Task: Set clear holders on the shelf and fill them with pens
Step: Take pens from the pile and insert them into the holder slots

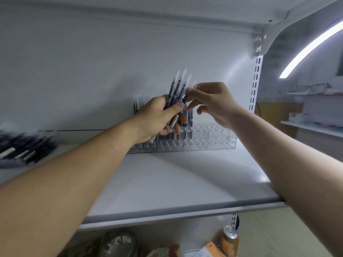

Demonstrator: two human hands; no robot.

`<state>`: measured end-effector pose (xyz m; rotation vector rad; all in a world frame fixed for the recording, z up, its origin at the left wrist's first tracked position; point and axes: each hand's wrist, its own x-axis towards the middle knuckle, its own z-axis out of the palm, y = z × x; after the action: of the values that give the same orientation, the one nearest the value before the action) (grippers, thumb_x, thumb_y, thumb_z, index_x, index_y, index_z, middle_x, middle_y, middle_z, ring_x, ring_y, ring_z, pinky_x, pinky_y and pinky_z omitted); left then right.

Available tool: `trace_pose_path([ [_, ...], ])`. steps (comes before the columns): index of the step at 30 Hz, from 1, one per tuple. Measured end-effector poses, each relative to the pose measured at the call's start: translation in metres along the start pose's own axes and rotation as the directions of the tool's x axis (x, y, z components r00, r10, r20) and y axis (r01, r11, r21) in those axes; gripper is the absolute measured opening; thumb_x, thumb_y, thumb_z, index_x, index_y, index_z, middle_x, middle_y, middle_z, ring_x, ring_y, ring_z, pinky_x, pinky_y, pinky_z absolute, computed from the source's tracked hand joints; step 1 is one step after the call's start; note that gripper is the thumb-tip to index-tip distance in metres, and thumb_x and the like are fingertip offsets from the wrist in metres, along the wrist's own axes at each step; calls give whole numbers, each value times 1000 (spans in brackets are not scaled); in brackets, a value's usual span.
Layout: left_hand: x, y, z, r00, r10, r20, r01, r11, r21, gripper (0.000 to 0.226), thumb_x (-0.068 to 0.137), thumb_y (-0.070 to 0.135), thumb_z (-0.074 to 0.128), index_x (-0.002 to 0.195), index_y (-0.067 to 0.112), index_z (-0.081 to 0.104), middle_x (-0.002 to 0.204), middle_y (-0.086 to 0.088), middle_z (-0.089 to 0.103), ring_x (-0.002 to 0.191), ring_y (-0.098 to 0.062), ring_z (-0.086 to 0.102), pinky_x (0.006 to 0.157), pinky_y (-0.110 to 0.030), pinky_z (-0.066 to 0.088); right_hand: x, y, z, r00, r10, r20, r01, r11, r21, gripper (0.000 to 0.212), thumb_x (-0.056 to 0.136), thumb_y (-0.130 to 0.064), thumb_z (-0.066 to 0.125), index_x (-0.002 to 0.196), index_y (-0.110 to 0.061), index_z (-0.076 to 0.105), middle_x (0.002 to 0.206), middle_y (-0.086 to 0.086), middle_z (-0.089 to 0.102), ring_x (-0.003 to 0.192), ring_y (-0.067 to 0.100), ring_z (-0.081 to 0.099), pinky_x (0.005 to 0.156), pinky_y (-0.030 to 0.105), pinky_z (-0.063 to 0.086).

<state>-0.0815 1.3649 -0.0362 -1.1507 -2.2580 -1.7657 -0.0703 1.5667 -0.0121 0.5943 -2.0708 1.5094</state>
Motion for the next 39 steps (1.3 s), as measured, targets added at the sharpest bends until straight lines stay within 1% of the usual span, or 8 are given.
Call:
trace_pose_path([
  [3, 0, 1, -1, 1000, -2, -21, 2, 1000, -19, 23, 110, 28, 51, 118, 7, 57, 88, -7, 77, 64, -26, 70, 40, -23, 32, 2, -2, -1, 999, 12, -51, -6, 992, 128, 24, 103, -20, 66, 99, 4, 68, 90, 18, 76, 76, 32, 74, 57, 33, 47],
  [6, 2, 2, -3, 999, 0, -51, -1, 999, -32, 24, 110, 26, 51, 119, 5, 57, 89, -7, 78, 62, -25, 68, 39, -23, 31, 10, -3, -12, 977, 10, -211, 39, 973, 225, 26, 107, -19, 59, 109, 6, 63, 82, 13, 73, 65, 28, 70, 53, 33, 45],
  [11, 3, -2, -4, 997, 4, -78, -5, 1000, -9, 17, 110, 25, 52, 113, 9, 61, 80, -1, 73, 53, -16, 55, 40, -23, 34, 18, 14, -32, 920, -66, -387, 35, 996, -87, 20, 107, -23, 57, 105, -5, 63, 82, 5, 76, 60, 25, 73, 46, 28, 47],
  [14, 4, -2, -4, 996, 16, -92, -17, 1000, -14, 17, 110, 23, 52, 111, 8, 61, 78, -3, 70, 50, -13, 50, 41, -24, 32, 18, 25, -34, 931, -134, -340, 14, 943, -334, 15, 108, -24, 56, 102, -13, 63, 88, 5, 76, 62, 23, 75, 47, 21, 46],
  [17, 3, -1, -5, 993, 25, -113, -25, 1000, 8, 19, 111, 23, 50, 111, 7, 60, 78, -3, 69, 51, -14, 47, 42, -25, 31, 17, 30, -30, 947, -140, -288, 8, 910, -415, 15, 107, -26, 56, 104, -14, 64, 89, 2, 77, 62, 18, 76, 55, 29, 51],
  [23, 4, -1, -5, 989, 36, -145, -29, 998, 51, 21, 111, 23, 50, 113, 5, 60, 80, -5, 68, 50, -13, 45, 43, -24, 32, 17, 32, -25, 962, -124, -245, 6, 901, -434, 17, 107, -25, 56, 104, -10, 65, 86, 0, 77, 63, 17, 76, 68, 42, 59],
  [30, 4, -2, -5, 987, 44, -152, -32, 996, 83, 20, 111, 23, 50, 112, 5, 60, 80, -3, 69, 49, -12, 46, 42, -25, 34, 17, 36, -20, 987, -64, -148, -11, 890, -457, 15, 107, -22, 56, 97, -12, 63, 81, 1, 76, 61, 19, 76, 67, 55, 59],
  [39, 4, -1, -2, 987, 42, -152, -26, 994, 105, 21, 111, 24, 49, 112, 6, 59, 79, -1, 69, 51, -13, 46, 43, -24, 34, 23, 38, -10, 995, 97, -29, -96, 799, -594, 17, 108, -17, 49, 101, -6, 61, 87, 11, 76, 66, 21, 77, 70, 57, 60],
])
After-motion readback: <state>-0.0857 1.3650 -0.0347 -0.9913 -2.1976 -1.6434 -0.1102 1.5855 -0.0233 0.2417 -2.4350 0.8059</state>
